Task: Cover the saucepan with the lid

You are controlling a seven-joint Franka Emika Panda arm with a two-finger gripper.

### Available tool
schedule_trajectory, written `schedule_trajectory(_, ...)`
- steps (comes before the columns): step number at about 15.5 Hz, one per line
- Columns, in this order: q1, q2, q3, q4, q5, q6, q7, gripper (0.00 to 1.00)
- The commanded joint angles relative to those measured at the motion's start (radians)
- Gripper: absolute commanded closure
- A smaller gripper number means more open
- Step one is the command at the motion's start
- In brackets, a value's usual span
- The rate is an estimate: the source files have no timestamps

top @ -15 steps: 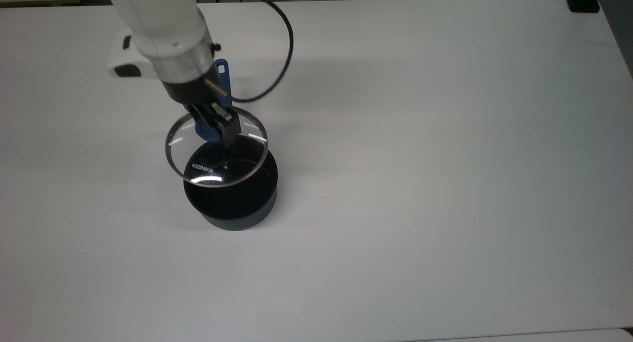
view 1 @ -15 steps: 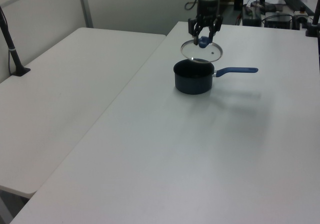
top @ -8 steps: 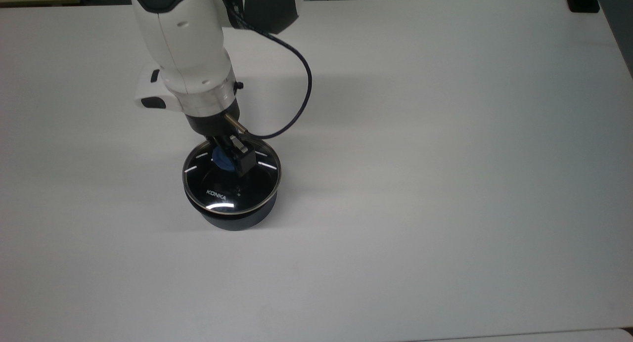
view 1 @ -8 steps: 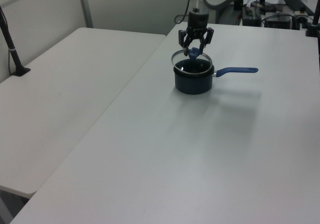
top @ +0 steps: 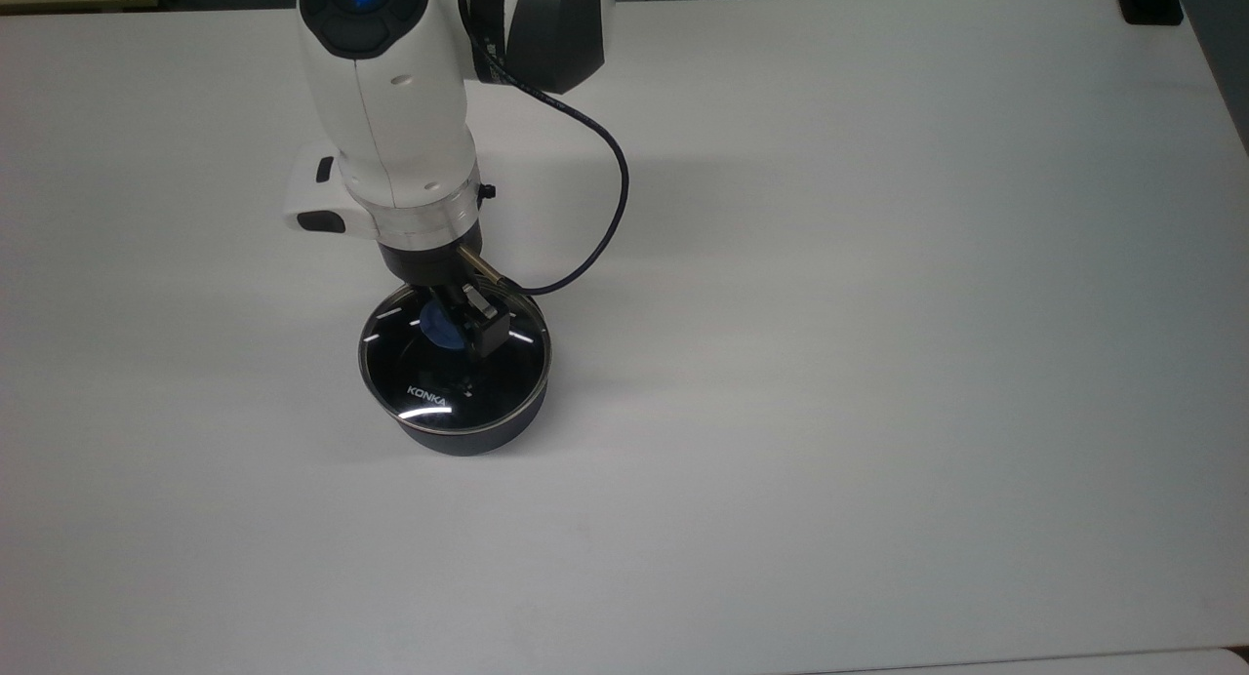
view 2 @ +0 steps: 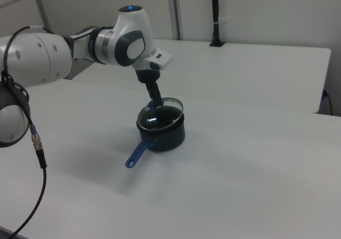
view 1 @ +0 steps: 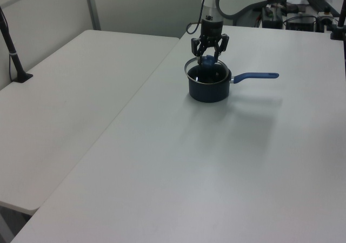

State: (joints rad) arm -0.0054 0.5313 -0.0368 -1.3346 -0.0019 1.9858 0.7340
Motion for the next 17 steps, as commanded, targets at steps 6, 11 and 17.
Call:
schedule_trajectory(6, 0.022, -0.007, -0.008, -0.018, -0.049, -0.005, 0.019, 0.0)
schedule_trajectory(11, 0.016, -0.059, -0.002, -0.028, -0.05, -0.05, 0.009, 0.0)
schedule_trajectory(17, -0.008, -0.262, 0.005, -0.098, -0.043, -0.246, -0.094, 0.0)
